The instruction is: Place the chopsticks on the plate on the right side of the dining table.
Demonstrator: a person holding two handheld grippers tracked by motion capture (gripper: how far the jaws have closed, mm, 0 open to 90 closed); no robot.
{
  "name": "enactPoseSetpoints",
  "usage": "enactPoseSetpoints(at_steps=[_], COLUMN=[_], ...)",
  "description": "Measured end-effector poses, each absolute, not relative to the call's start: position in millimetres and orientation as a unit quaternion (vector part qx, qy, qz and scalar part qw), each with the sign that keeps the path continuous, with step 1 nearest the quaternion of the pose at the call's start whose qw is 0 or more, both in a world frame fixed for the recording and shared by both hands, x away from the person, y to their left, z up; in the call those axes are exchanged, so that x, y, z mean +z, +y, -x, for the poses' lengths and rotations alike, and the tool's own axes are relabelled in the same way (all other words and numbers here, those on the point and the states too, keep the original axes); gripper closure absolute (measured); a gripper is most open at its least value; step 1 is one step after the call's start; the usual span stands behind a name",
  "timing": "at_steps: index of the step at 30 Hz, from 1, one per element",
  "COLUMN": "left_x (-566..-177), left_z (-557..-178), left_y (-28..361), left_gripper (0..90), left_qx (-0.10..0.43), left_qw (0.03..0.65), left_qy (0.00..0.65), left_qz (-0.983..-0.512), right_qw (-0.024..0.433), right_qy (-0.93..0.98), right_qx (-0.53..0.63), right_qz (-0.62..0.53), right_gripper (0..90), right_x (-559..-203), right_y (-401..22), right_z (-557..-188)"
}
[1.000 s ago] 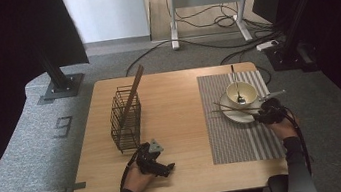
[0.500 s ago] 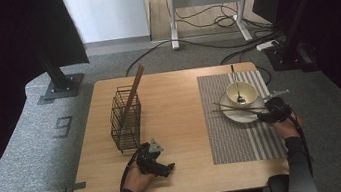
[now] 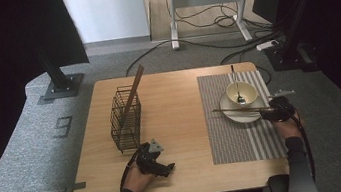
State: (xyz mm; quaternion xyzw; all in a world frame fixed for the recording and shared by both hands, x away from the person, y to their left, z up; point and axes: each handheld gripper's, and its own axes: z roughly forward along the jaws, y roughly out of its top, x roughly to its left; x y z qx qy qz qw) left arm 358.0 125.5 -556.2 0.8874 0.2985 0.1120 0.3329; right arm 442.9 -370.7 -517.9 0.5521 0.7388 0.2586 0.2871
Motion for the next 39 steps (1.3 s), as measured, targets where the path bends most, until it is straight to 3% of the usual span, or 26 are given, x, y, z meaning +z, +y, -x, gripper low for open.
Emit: enactPoseSetpoints(at_steps=[5, 25, 39], left_x=[-556.3, -556.3, -556.2], left_z=[-358.1, -357.8, -357.8], left_y=[125.4, 125.3, 125.2], left_gripper=[0.0, 0.0, 0.0], left_qx=[0.112, 0.111, 0.11], left_qw=[0.333, 0.334, 0.334], left_qy=[0.298, 0.295, 0.29], left_qz=[-0.887, -0.888, -0.89], right_qw=[0.284, 0.251, 0.205], right_qy=[0.73, 0.764, 0.795], right_qx=[0.284, 0.362, 0.387], right_qz=[-0.553, -0.471, -0.419], right_gripper=[35.6, 0.0, 0.0], right_x=[-516.5, -504.1, -521.0], right_y=[-374.0, -333.2, -290.5], right_z=[-439.7, -414.5, -419.4])
